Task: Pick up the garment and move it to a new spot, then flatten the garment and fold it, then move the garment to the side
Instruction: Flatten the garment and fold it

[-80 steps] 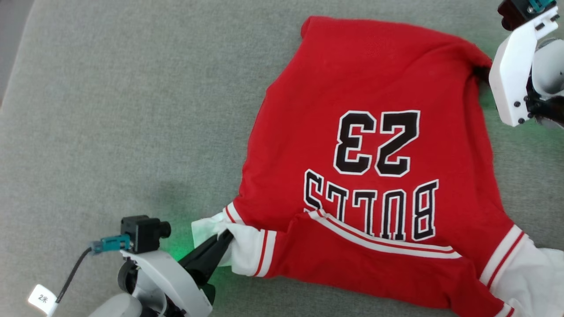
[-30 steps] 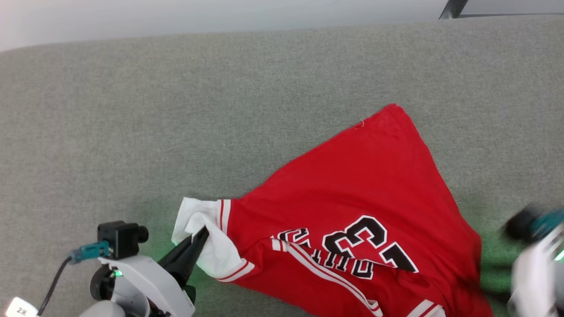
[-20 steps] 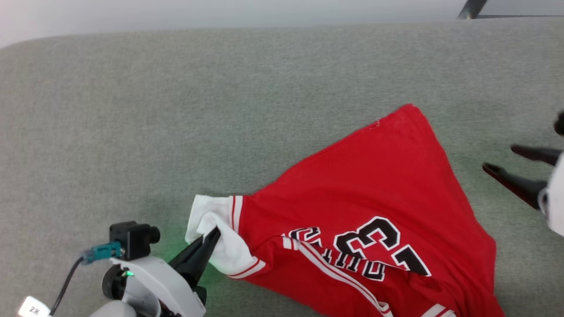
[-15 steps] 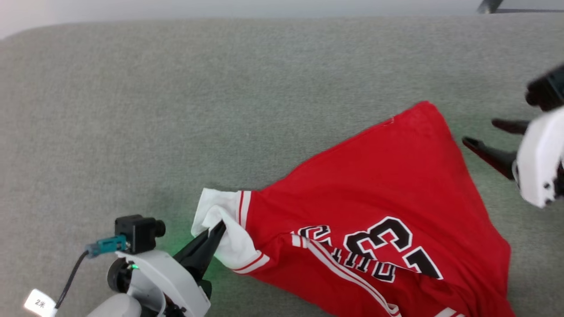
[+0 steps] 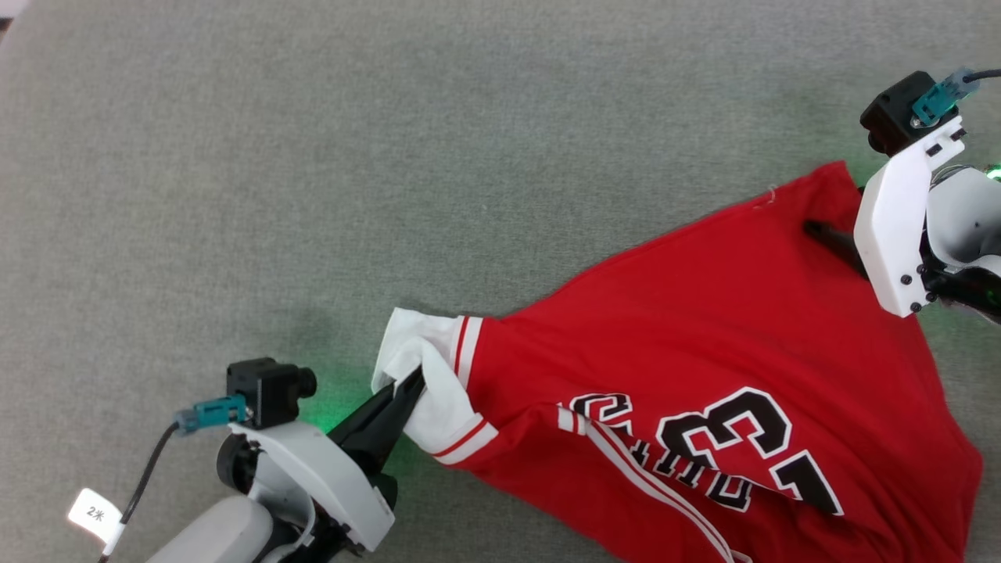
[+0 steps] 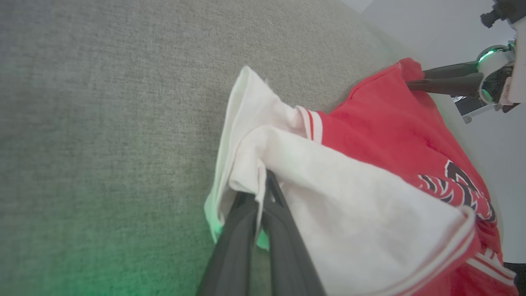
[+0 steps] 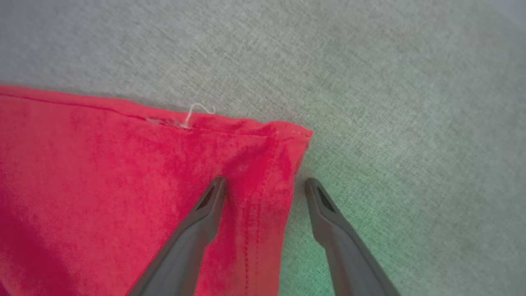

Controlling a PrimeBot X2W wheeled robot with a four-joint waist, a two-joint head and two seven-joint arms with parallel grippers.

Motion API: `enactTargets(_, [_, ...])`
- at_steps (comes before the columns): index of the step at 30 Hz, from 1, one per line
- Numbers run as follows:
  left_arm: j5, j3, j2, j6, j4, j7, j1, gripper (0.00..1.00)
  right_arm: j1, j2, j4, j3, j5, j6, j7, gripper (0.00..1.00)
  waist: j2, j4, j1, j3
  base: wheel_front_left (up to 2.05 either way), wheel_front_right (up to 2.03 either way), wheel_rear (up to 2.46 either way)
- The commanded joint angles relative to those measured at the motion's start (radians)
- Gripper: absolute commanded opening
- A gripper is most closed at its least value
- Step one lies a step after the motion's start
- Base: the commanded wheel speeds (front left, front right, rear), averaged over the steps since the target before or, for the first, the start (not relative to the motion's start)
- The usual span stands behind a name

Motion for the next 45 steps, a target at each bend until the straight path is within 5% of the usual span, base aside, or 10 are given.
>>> enactTargets(1, [0.006, -0.002, -0.009, -0.008, 0.01, -0.004, -0.012, 0.0, -0.007, 0.003, 0.023, 0.031, 0.003, -0.001, 0.014, 1.0, -0.0001, 0.016, 0.0, 0.018, 0.0, 0.0, 0.0])
enactTargets(7, [0.005, -0.005, -0.02, -0.019, 0.033, -0.007, -0.025, 0.0, 0.016, 0.008, 0.068, 0.139, 0.049, -0.001, 0.063, 1.0, -0.0001, 0.022, 0.0, 0.028, 0.0, 0.0, 0.0])
enactTargets(8, [0.005, -0.006, -0.021, -0.021, 0.036, -0.008, -0.027, 0.0, 0.013, 0.006, 0.071, 0.148, 0.054, -0.001, 0.063, 0.86, -0.0001, 0.023, 0.0, 0.029, 0.0, 0.0, 0.0])
enactTargets(9, [0.004, -0.007, -0.022, -0.023, 0.039, -0.008, -0.028, 0.0, 0.008, 0.006, 0.074, 0.16, 0.061, -0.001, 0.062, 0.41, -0.0001, 0.024, 0.0, 0.029, 0.0, 0.0, 0.0])
enactTargets(10, [0.004, -0.007, -0.022, -0.023, 0.039, -0.008, -0.028, 0.0, 0.008, 0.006, 0.074, 0.16, 0.061, -0.001, 0.062, 0.41, -0.0001, 0.024, 0.0, 0.029, 0.0, 0.0, 0.0])
enactTargets(12, [0.003, -0.006, -0.022, -0.026, 0.045, -0.009, -0.031, 0.0, 0.002, 0.002, 0.081, 0.176, 0.075, -0.001, 0.06, 0.0, -0.0001, 0.024, 0.0, 0.029, 0.0, 0.0, 0.0])
enactTargets(20, [-0.002, 0.003, -0.025, -0.04, 0.061, -0.023, -0.042, 0.0, -0.051, 0.001, 0.128, 0.165, 0.103, -0.002, -0.032, 0.0, -0.0001, 0.014, 0.0, 0.017, 0.0, 0.0, 0.0])
enactTargets(29, [0.007, 0.033, -0.01, -0.041, 0.052, -0.008, -0.126, 0.0, -0.106, 0.037, 0.274, 0.002, 0.132, -0.002, -0.284, 0.0, -0.0001, -0.023, 0.0, -0.034, 0.0, 0.0, 0.0])
enactTargets(38, [-0.031, 0.087, -0.054, -0.062, 0.155, 0.098, -0.404, 0.0, -0.225, 0.088, 0.48, -0.186, 0.153, -0.002, -0.477, 0.0, -0.0001, -0.079, 0.0, -0.046, 0.0, 0.0, 0.0])
enactTargets(45, [-0.021, 0.139, -0.128, -0.061, 0.45, 0.152, -0.763, 0.0, -0.413, 0.154, 0.629, -0.276, 0.107, -0.002, -0.594, 0.0, -0.0001, -0.128, 0.0, -0.001, 0.0, 0.0, 0.0])
